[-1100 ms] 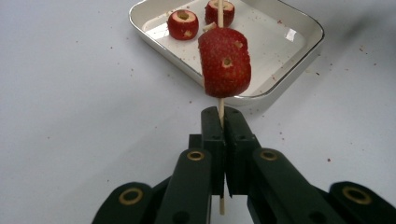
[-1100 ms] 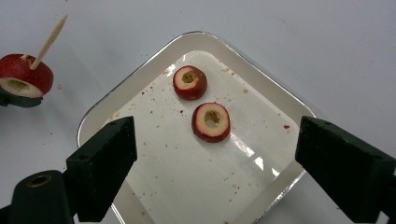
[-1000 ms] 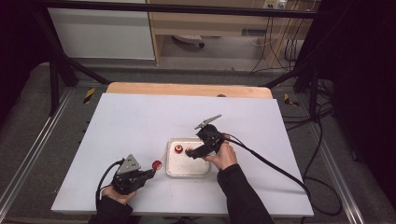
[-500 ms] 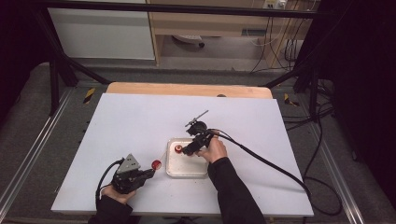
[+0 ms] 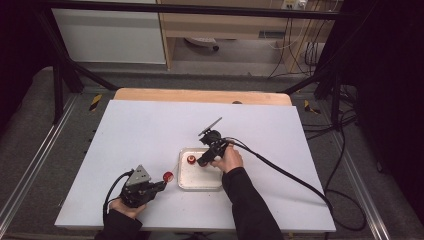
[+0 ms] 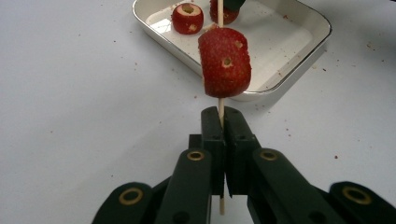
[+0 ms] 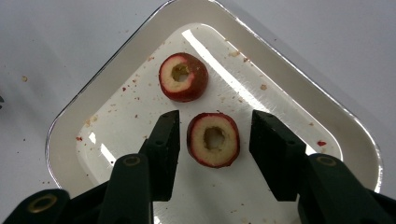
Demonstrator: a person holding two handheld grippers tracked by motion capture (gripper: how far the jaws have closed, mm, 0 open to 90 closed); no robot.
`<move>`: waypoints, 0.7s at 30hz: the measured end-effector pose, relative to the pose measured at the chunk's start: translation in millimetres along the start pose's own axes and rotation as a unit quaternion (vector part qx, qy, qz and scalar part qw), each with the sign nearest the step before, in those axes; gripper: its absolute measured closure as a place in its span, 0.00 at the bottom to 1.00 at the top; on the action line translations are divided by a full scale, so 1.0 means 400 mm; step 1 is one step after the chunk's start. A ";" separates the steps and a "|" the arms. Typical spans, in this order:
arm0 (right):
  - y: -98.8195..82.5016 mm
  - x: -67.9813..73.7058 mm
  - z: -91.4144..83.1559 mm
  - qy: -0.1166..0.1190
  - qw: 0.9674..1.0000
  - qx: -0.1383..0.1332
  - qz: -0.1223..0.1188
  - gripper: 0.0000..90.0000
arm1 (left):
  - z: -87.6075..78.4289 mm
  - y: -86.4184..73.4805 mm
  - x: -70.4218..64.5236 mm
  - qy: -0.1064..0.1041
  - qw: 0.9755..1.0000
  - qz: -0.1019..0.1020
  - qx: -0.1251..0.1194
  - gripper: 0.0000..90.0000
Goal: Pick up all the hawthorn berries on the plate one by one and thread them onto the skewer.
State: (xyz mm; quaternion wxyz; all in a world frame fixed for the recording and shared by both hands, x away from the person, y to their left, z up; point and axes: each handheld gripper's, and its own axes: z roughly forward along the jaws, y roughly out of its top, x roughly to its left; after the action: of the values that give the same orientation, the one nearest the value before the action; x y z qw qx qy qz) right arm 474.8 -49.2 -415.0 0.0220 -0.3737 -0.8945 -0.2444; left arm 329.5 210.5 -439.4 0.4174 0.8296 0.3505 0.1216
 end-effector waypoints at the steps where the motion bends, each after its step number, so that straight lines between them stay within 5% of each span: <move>1: 0.000 0.000 0.001 0.002 1.000 0.001 0.001 0.62 | 0.000 0.000 0.000 0.000 1.000 0.000 0.000 0.98; 21: -0.003 0.009 -0.025 0.007 1.000 -0.008 0.010 0.70 | -0.002 0.001 -0.002 0.003 1.000 0.003 -0.002 0.98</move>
State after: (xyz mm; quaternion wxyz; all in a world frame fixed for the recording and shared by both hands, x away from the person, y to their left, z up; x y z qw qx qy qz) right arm 470.2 -52.1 -405.7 0.0272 -0.3810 -0.8885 -0.2543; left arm 328.6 210.3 -438.5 0.4174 0.8296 0.3491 0.1256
